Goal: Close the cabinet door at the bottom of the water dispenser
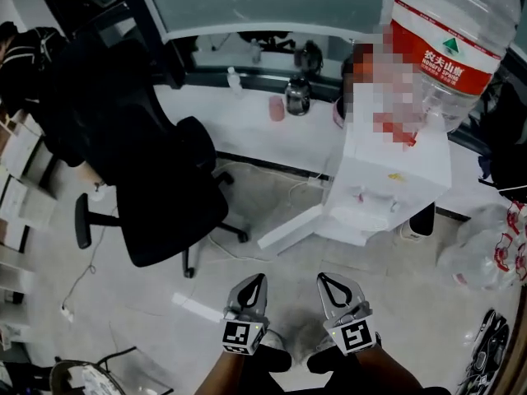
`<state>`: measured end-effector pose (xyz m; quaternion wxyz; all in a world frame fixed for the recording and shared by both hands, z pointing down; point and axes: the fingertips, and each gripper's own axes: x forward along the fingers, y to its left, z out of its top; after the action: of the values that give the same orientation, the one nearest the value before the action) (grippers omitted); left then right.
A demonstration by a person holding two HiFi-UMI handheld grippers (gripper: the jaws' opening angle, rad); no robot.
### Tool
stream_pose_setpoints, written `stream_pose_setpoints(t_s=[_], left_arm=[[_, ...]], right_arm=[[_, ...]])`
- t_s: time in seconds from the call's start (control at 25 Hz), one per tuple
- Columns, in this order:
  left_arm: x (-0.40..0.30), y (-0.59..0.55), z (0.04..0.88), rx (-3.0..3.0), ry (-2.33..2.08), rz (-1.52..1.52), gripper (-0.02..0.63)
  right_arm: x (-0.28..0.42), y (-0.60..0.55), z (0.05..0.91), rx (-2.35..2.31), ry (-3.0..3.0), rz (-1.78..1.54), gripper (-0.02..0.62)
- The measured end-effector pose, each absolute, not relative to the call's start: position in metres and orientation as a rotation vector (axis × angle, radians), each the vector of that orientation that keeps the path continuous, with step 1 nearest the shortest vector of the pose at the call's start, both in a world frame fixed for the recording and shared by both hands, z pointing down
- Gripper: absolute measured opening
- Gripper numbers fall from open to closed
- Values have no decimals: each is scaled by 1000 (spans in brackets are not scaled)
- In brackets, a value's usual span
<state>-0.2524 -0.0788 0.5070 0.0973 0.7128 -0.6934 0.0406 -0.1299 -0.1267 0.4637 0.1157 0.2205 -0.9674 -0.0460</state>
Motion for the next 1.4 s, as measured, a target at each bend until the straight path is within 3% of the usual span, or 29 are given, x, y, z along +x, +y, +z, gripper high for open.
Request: stream_pose_setpoints(t_s=[0.56, 0.84, 1.0, 1.4], left_arm=[[-263, -138, 728, 2142, -2114, 12, 20], [-268, -138, 758, 2127, -2120, 8, 52], [-276, -136, 764, 2100, -2136, 37, 115], [-303, -167, 787, 2109, -2159, 106, 424]], right_arm=[[-129, -178, 690, 765, -2909, -189, 3], [-144, -165, 716, 718, -2942, -213, 3], [-146, -155, 720, 691, -2944, -190, 4], [-142, -141, 733, 665, -2915, -215, 5]])
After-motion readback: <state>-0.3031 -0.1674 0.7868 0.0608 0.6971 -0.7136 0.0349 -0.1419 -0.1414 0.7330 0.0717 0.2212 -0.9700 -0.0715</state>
